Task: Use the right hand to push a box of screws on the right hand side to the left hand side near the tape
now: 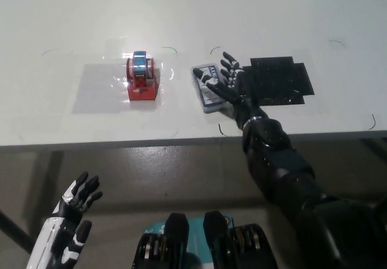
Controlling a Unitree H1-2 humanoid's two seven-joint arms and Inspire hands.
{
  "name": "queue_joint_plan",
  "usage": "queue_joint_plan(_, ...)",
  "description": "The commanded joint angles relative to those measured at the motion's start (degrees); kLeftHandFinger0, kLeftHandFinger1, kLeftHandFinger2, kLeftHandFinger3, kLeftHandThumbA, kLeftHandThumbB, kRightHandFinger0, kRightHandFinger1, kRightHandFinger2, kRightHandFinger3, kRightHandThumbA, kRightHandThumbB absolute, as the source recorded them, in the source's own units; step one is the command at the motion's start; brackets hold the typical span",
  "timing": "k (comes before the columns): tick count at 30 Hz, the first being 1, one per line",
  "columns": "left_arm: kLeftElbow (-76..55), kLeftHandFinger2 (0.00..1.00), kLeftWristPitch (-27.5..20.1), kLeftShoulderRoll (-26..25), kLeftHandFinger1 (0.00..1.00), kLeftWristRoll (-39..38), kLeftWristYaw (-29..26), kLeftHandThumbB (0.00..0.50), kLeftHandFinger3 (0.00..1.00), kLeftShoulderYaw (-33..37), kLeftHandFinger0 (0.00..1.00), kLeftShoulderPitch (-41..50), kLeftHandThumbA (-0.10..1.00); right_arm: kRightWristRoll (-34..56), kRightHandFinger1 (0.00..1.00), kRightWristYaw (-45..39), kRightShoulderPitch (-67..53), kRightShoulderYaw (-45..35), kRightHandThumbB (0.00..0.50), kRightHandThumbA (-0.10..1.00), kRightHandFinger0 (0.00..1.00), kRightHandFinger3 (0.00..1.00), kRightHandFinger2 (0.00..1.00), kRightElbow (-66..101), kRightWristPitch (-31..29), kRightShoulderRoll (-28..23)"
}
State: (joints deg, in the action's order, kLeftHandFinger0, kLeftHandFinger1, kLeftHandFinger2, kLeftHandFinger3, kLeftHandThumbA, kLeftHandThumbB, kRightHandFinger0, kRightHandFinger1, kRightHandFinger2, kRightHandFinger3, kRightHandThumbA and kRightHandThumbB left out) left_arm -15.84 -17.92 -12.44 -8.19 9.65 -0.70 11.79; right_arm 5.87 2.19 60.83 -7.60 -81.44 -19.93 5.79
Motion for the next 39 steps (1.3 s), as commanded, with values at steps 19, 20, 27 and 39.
queue_joint_plan(19,-2.7,1.0,0.2,-1.3,1.0,-0.1,0.7,0.198,1.0,-0.7,1.0,-0.2,0.73,22.1,1.0,-2.8,5.5,-26.0,0.211,1.0,1.0,1.0,1.0,0.3,1.7,10.1)
queue_joint_plan(20,-2.7,1.0,0.2,-1.3,1.0,-0.1,0.7,0.197,1.0,-0.7,1.0,-0.2,0.73,22.3,1.0,-2.7,5.6,-26.9,0.211,1.0,1.0,1.0,1.0,0.3,1.6,10.2)
queue_joint_plan(27,-2.7,1.0,0.3,-1.3,1.0,0.0,0.7,0.201,1.0,-0.7,1.0,-0.3,0.71,25.5,1.0,-1.8,7.2,-33.5,0.226,1.0,1.0,1.0,1.0,-0.1,2.1,11.0)
queue_joint_plan(39,-2.8,1.0,1.0,-1.6,1.0,-0.2,0.9,0.199,1.0,-0.5,1.0,0.0,0.71,19.1,1.0,3.5,6.3,-26.4,0.182,1.0,1.0,1.0,1.0,1.2,-6.7,10.4)
